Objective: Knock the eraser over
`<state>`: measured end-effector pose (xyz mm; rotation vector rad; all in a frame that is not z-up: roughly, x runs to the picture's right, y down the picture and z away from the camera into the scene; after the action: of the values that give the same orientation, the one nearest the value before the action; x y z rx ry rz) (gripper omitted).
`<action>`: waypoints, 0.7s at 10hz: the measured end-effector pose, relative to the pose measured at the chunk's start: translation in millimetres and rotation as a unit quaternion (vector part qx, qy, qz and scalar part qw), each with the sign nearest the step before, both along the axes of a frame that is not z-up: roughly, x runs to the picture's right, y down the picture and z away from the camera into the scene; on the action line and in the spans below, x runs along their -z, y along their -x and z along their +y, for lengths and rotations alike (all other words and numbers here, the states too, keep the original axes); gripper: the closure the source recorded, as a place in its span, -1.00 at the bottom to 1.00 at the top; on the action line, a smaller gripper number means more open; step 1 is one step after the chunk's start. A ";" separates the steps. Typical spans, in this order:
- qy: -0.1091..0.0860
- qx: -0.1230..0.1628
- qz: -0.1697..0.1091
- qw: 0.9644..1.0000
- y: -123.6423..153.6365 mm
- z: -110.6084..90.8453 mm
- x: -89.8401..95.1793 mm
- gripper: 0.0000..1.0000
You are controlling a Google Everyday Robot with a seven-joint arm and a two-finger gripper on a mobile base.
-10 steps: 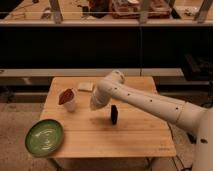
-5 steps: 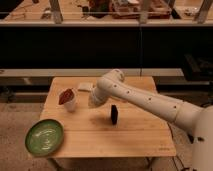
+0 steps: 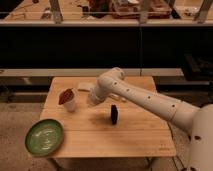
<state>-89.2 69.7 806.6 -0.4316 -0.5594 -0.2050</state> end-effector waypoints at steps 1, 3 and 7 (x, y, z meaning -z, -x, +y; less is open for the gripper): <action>0.003 -0.004 -0.001 1.000 -1.6 -1.3 0.5 0.41; 0.005 -0.011 -0.003 1.000 -9.1 -4.8 0.8 0.41; 0.010 -0.024 -0.006 1.000 -0.1 -11.4 1.5 0.41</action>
<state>-89.1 58.3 805.1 -0.4373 -0.5833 -0.1566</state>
